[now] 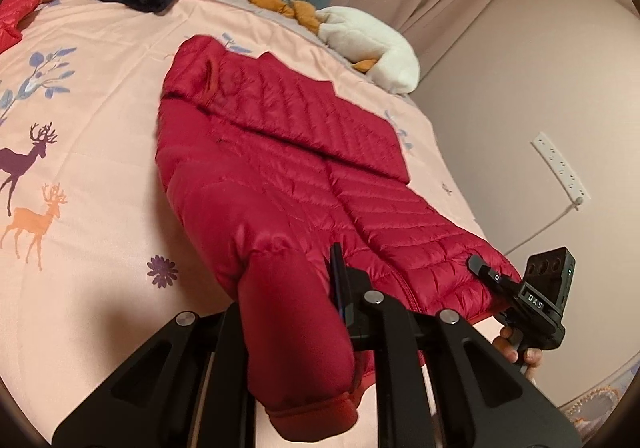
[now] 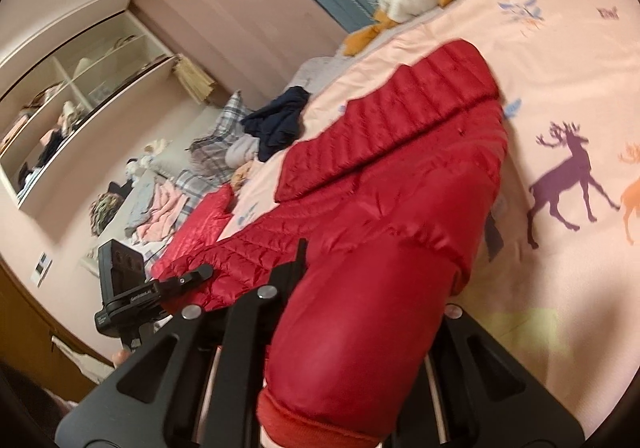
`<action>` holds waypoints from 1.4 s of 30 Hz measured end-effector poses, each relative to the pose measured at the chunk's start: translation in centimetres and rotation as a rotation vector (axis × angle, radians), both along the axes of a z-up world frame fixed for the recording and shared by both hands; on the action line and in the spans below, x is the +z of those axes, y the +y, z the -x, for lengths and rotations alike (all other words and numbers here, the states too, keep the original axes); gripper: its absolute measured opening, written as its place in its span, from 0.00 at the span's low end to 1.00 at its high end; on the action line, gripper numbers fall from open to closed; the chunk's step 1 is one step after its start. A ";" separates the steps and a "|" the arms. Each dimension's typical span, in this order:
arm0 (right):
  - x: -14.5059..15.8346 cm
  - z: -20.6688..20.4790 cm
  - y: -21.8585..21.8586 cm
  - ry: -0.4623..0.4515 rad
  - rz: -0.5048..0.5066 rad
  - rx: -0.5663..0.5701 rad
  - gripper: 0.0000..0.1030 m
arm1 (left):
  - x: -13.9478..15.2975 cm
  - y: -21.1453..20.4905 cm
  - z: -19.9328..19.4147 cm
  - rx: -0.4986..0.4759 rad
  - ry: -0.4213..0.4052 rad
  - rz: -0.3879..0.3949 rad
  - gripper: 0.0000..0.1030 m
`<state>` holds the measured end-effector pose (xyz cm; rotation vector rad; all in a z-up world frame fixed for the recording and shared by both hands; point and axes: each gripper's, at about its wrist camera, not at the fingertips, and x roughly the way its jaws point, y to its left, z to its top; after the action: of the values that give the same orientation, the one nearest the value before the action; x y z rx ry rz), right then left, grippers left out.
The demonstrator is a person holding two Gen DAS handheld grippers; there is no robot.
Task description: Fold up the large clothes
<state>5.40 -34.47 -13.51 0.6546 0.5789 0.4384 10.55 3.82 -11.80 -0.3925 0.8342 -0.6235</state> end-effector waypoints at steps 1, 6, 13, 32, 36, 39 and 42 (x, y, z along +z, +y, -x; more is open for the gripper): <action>0.6 0.4 0.1 -0.016 0.003 0.012 0.12 | 0.4 0.1 0.2 -0.007 -0.005 0.011 0.14; 2.9 2.0 0.5 -0.084 0.002 0.058 0.12 | 2.3 0.9 1.3 -0.025 -0.041 0.055 0.14; 6.4 4.7 0.9 -0.196 0.003 0.113 0.12 | 5.0 2.0 3.4 -0.061 -0.120 0.098 0.14; 13.2 13.0 0.8 -0.518 -0.028 0.230 0.12 | 11.7 5.0 11.1 -0.204 -0.415 0.282 0.14; 13.7 13.6 0.6 -0.548 -0.038 0.232 0.13 | 12.5 5.1 11.8 -0.222 -0.450 0.309 0.14; 13.4 13.1 0.6 -0.534 -0.036 0.223 0.13 | 12.3 5.2 11.4 -0.218 -0.449 0.313 0.14; 12.7 12.3 0.4 -0.501 -0.044 0.201 0.13 | 11.7 5.1 10.7 -0.204 -0.429 0.312 0.14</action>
<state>-6.89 -34.02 -0.77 0.5033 0.1583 0.7772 -0.14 8.93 -0.14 -0.4374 0.3665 -0.9936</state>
